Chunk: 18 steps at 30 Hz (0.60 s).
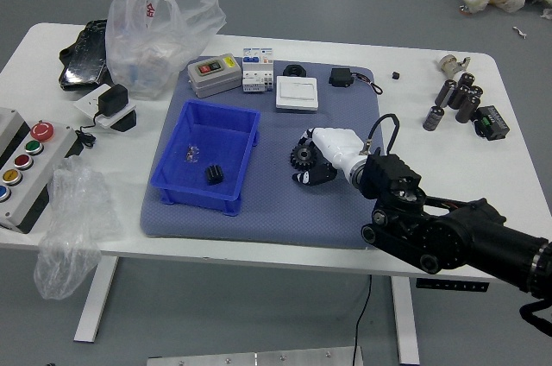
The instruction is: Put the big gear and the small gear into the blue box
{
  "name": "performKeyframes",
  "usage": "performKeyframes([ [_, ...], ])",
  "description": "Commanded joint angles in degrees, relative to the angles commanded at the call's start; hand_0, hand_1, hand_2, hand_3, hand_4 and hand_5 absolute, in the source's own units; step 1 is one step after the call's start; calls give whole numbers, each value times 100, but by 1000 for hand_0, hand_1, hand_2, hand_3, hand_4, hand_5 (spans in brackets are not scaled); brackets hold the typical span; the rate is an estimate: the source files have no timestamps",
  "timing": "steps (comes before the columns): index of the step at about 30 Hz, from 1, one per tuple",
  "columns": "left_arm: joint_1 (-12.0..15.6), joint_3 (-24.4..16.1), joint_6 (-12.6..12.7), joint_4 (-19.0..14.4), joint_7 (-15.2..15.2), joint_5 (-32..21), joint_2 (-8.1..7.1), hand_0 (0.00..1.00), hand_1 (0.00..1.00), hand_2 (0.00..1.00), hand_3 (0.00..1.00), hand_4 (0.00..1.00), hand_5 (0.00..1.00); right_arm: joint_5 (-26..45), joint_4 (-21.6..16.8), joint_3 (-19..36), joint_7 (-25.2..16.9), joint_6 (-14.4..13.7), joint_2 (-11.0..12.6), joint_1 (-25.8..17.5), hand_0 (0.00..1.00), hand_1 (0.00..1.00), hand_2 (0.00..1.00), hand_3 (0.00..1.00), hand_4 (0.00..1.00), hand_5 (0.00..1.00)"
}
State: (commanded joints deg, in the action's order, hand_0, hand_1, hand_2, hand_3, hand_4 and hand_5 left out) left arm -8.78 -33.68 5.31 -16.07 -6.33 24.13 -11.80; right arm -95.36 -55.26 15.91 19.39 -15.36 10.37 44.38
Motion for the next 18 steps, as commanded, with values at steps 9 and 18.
performKeyframes([
  [9, 6, 3, -1, -2, 1, 8, -2, 664, 617, 608, 757, 743, 649, -206, -93, 77, 4, -129, 12, -5, 629, 624, 476, 581, 415, 155],
  [18, 8, -8, 1, -7, -11, 16, 4, 664, 617, 609, 756, 743, 652, -875, -654, 624, 169, 20, 191, 164, 634, 626, 478, 579, 433, 180],
])
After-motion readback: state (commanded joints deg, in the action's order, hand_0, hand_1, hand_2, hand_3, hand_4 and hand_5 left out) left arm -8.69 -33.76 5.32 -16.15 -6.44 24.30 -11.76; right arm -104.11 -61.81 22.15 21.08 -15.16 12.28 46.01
